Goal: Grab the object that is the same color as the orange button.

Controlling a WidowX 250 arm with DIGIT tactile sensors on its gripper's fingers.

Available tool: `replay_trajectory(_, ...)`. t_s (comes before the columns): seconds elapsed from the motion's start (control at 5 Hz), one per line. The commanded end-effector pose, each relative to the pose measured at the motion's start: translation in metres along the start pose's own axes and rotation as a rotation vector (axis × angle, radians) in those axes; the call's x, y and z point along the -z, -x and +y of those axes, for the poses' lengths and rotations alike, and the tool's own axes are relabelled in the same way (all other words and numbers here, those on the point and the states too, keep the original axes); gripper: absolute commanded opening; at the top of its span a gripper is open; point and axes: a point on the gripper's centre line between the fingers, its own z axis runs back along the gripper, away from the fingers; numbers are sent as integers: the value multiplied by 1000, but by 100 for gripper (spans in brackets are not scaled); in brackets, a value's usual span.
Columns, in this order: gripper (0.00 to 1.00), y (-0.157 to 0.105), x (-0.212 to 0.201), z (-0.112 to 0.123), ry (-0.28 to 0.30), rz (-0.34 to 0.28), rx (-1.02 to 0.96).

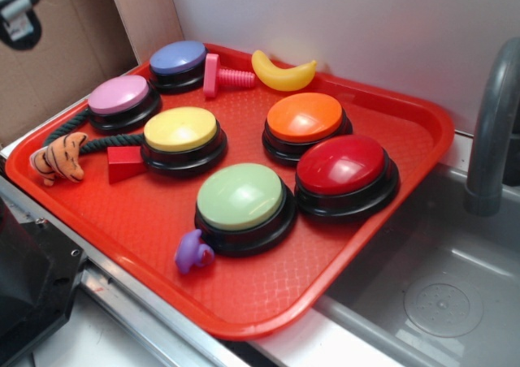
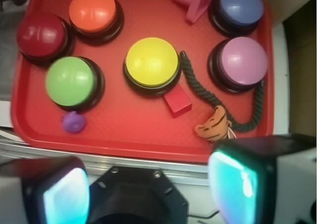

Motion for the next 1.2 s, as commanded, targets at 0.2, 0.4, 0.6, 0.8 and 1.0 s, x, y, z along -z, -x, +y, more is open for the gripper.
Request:
replay_trajectory(0.2, 100, 2, 72, 53, -81, -96, 66)
replay_trajectory(0.4, 100, 7, 96, 64, -125, -34, 112)
replay_trajectory(0.6, 100, 12, 115, 76, -127, -18, 132)
replay_trajectory(0.8, 100, 14, 136, 83, -112, -6, 134)
replay_trajectory(1.0, 100, 20, 150, 90, -102, 10, 129)
